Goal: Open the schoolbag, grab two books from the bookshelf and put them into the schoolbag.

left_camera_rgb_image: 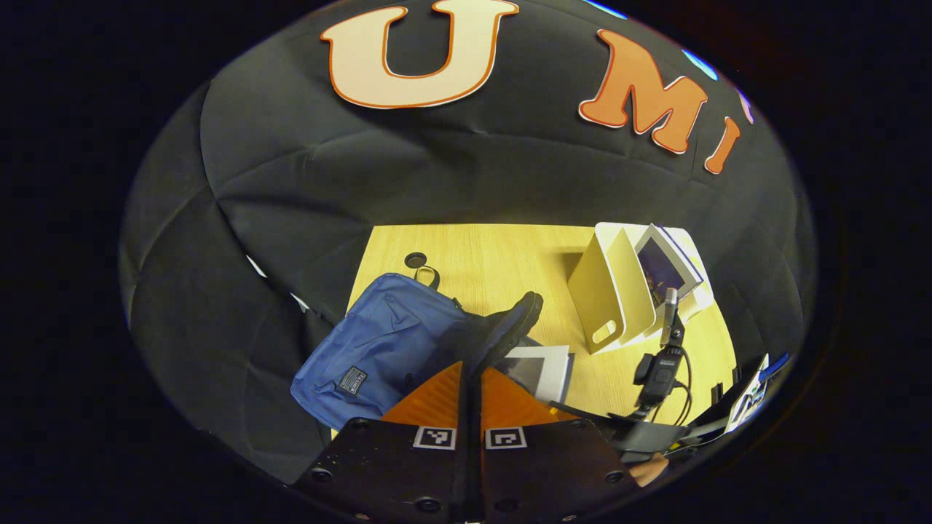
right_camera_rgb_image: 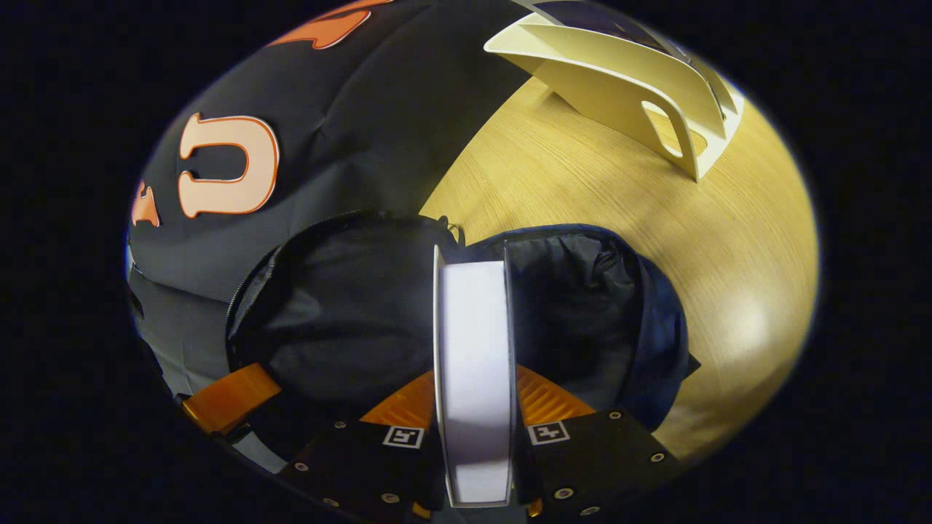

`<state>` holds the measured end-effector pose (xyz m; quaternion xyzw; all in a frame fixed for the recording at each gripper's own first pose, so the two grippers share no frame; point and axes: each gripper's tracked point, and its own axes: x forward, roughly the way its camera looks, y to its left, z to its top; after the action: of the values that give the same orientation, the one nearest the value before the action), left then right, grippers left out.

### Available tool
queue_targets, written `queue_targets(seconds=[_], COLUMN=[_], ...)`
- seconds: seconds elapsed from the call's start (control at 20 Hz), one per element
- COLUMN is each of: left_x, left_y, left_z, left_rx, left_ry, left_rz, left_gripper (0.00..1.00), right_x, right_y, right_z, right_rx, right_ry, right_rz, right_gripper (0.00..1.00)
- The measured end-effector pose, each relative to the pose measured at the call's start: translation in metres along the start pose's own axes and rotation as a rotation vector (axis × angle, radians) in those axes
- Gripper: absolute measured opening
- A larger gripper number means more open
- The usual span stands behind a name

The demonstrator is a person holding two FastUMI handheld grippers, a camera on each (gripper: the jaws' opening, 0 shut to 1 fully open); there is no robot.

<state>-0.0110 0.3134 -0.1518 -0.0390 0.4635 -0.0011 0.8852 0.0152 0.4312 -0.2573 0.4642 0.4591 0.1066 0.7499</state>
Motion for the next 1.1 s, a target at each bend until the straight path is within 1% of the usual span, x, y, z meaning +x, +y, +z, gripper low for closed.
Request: queue_targets(seconds=[0.05, 0.1, 0.2, 0.3, 0.4, 0.45, 0.5, 0.55, 0.6, 0.65, 0.7, 0.75, 0.8, 0.9, 1.0, 1.1], left_x=[0.001, 0.002, 0.002, 0.0, 0.002, 0.002, 0.002, 0.003, 0.003, 0.002, 0.001, 0.002, 0.003, 0.005, 0.007, 0.01], left_y=[-0.002, -0.004, -0.007, -0.008, -0.009, -0.01, -0.01, -0.009, -0.01, -0.009, -0.008, -0.009, -0.009, -0.012, -0.013, -0.015], left_z=[-0.002, -0.004, -0.006, -0.006, -0.006, -0.008, -0.008, -0.009, -0.009, -0.008, -0.009, -0.009, -0.011, -0.014, -0.016, -0.017], left_rx=[-0.005, -0.006, -0.015, -0.015, -0.02, -0.023, -0.027, -0.03, -0.033, -0.032, -0.032, -0.035, -0.04, -0.043, -0.043, -0.041], left_ry=[0.004, 0.008, 0.014, 0.012, 0.01, 0.012, 0.013, 0.011, 0.011, 0.006, 0.007, 0.007, 0.012, 0.02, 0.023, 0.029], left_rz=[-0.009, -0.016, -0.027, -0.027, -0.03, -0.029, -0.03, -0.031, -0.031, -0.028, -0.023, -0.026, -0.025, -0.029, -0.029, -0.025], left_gripper=[0.01, 0.01, 0.0, 0.01, 0.01, 0.0, 0.0, 0.01, 0.01, 0.01, 0.01, 0.01, 0.01, 0.01, 0.01, 0.01], right_x=[0.007, 0.012, 0.021, 0.03, 0.039, 0.037, 0.036, 0.032, 0.029, 0.022, 0.017, 0.008, 0.001, -0.014, -0.025, -0.036], right_y=[0.0, 0.001, 0.002, 0.001, 0.0, -0.007, -0.01, -0.013, -0.009, -0.01, -0.012, -0.012, -0.01, -0.014, -0.015, -0.021], right_z=[-0.003, -0.005, -0.007, -0.01, -0.024, -0.035, -0.042, -0.045, -0.042, -0.04, -0.033, -0.029, -0.021, -0.004, 0.009, 0.019], right_rx=[0.01, 0.024, 0.058, 0.069, 0.078, 0.08, 0.079, 0.065, 0.046, 0.009, -0.031, -0.061, -0.082, -0.111, -0.138, -0.17], right_ry=[0.005, 0.01, 0.003, 0.021, 0.091, 0.147, 0.181, 0.189, 0.18, 0.177, 0.179, 0.173, 0.157, 0.111, 0.086, 0.072], right_rz=[0.005, 0.015, 0.035, 0.041, 0.041, 0.017, 0.009, -0.009, -0.009, -0.028, -0.037, -0.041, -0.039, -0.052, -0.054, -0.075], right_gripper=[0.32, 0.37, 0.37, 0.38, 0.4, 0.41, 0.48, 0.55, 0.51, 0.73, 0.83, 0.73, 0.96, 0.97, 0.97, 0.97])
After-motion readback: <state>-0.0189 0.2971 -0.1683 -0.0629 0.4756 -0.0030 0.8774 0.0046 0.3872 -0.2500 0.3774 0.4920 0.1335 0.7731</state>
